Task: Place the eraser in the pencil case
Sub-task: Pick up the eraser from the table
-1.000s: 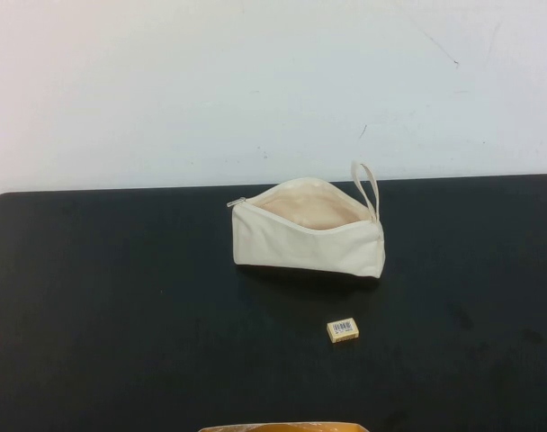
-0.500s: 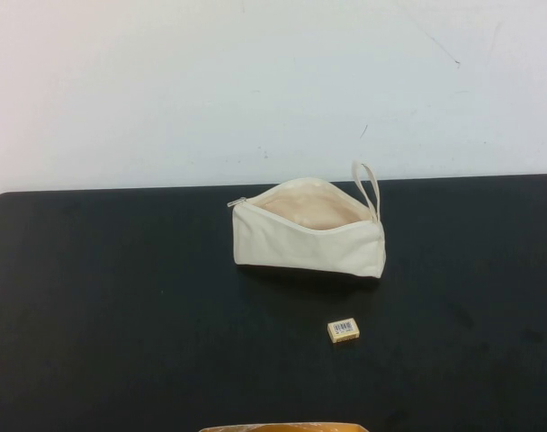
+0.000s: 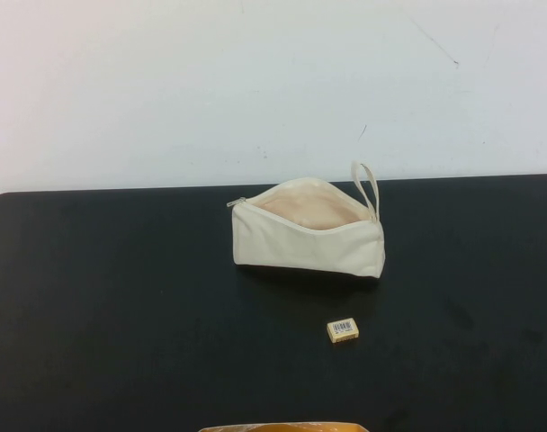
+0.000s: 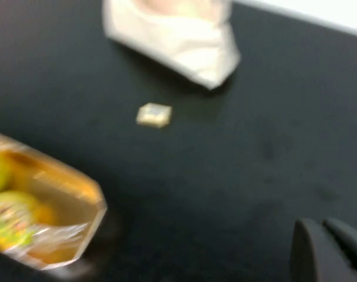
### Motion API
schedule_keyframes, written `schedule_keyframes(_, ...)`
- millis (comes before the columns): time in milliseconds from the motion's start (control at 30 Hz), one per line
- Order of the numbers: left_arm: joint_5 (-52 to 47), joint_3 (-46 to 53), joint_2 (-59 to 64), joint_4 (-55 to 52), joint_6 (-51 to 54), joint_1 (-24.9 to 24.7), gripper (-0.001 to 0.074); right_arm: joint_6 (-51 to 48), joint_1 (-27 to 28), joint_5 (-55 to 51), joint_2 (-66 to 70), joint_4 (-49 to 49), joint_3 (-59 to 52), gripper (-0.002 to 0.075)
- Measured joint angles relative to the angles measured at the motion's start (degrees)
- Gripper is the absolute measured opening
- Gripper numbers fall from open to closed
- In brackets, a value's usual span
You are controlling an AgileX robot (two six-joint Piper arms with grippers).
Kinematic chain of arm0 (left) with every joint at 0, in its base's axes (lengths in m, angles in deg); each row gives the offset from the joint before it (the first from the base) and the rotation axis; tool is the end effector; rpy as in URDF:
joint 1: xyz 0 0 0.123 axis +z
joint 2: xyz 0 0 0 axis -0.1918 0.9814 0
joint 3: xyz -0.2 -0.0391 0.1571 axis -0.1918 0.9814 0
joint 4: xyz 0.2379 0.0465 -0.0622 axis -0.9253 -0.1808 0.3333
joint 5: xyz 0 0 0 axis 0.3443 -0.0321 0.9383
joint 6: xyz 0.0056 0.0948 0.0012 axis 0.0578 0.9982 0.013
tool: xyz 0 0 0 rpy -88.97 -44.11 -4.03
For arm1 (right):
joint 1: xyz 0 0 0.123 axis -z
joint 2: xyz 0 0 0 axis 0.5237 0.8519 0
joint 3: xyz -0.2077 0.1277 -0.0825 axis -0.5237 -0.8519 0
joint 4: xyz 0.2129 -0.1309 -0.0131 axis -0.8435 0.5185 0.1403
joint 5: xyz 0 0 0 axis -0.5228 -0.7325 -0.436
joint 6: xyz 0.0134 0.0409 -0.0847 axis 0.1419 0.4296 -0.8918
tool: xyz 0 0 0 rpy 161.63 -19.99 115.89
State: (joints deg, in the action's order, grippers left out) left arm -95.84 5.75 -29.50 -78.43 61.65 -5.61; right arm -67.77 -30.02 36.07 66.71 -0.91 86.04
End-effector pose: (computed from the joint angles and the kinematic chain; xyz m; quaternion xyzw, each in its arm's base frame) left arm 0.0839 0.0047 0.1758 -0.0846 0.7874 -0.0288 0.6100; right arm 0.1384 0.0306 0.3299 -0.1980 0.8653 0.0941 0.4507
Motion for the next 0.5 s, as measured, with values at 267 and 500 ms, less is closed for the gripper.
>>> schedule_keyframes(267, 0.0, 0.0, 0.0, 0.0, 0.0, 0.0, -0.0001, -2.9, -4.3, -8.5, 21.6, -1.3, 15.7, -0.0001)
schedule_keyframes(500, 0.0, 0.0, 0.0, 0.0, 0.0, 0.0, -0.0001, 9.9, -22.2, -5.7, 34.4, 14.9, 24.0, -0.0001)
